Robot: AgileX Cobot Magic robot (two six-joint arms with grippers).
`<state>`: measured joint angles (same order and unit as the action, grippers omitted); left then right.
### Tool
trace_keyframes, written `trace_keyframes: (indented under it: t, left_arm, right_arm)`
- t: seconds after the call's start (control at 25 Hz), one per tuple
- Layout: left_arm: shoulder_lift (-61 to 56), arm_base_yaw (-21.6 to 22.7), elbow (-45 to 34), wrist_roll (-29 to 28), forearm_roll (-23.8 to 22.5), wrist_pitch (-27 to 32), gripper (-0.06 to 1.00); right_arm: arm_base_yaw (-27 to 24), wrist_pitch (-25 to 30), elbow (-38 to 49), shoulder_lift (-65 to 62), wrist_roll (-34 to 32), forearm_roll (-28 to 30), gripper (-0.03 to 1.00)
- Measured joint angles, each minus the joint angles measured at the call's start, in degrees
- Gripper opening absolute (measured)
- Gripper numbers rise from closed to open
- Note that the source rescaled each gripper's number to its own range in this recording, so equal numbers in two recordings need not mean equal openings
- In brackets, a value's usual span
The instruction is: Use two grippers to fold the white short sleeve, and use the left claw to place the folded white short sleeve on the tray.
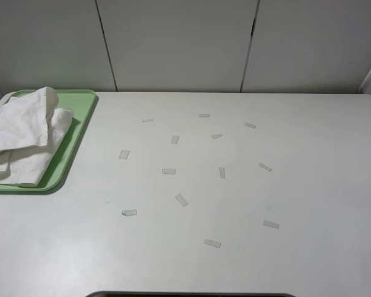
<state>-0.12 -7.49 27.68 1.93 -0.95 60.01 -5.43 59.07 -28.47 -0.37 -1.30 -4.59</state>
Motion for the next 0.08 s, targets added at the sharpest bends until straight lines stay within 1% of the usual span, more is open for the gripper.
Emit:
trace_keyframes:
  t: [0.08]
  left_arm:
    - [0.00, 0.00, 0.00, 0.00, 0.19, 0.00, 1.00]
  right_arm:
    - [0.00, 0.00, 0.00, 0.00, 0.00, 0.00, 1.00]
